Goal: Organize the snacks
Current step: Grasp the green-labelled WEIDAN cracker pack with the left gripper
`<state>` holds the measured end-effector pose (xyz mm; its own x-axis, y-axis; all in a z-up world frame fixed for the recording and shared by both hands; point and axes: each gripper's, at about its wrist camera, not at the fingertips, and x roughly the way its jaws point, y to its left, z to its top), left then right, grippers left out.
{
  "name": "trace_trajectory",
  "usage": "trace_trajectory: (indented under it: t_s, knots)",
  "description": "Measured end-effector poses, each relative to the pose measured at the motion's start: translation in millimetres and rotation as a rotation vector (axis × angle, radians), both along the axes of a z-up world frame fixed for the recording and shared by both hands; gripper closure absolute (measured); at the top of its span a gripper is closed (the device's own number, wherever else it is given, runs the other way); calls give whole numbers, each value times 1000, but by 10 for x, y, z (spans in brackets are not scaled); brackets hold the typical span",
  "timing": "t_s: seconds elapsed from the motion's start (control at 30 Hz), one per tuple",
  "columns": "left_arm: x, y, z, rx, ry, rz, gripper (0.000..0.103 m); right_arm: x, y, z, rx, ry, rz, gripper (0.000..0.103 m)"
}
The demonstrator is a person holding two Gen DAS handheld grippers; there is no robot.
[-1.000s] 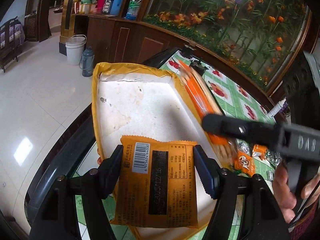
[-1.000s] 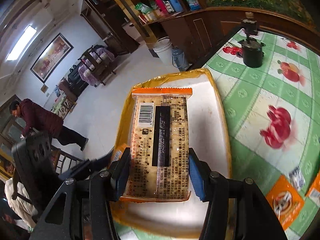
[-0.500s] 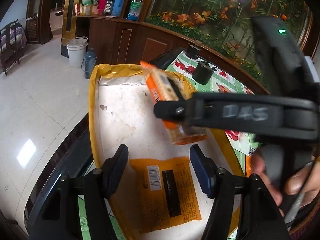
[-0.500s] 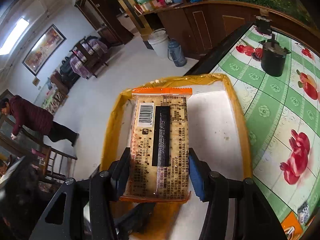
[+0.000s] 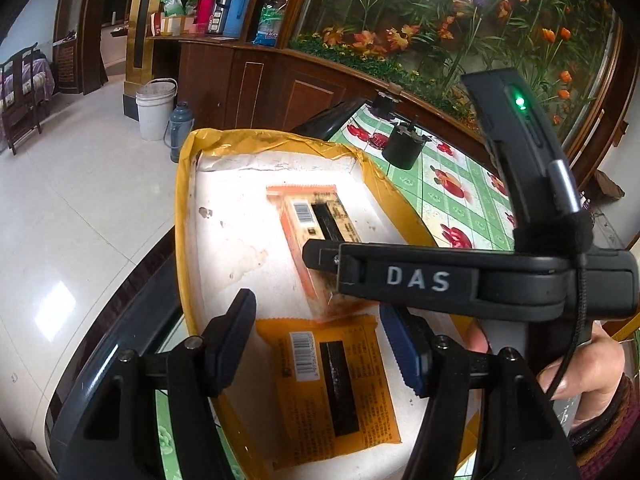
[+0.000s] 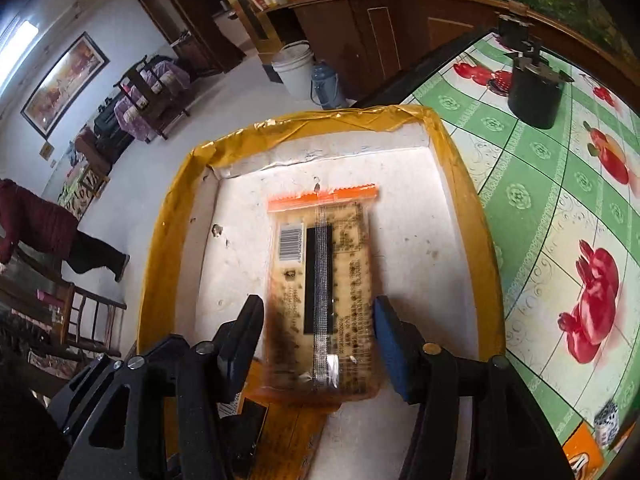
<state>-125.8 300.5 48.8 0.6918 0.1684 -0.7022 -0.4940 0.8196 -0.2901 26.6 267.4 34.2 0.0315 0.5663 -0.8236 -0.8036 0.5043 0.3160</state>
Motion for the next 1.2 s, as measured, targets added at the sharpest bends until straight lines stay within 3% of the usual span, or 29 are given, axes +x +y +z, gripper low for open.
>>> trace_trajectory:
  t_s: [0.4,0.57,0.77,0.97,1.2]
  knots:
    - [-174,-240,37,-25,-29,-32,39,-115,-551,263,115,30,-22,36]
    - [-212,-533,117,-4,-50,-90,38,-166,-1030,389,198,70,-58,36]
    - [-220,-918,207,28,-65,-175,38,-258,-1760,478,262,44,-73,36]
    - [-132,-1302,169,53,-32,-263,38,-189,-2522,326,327,24,-178,36]
    - [-18,-1668,52,78,18,-328,38,-4,-2974,211,335,61,-258,36]
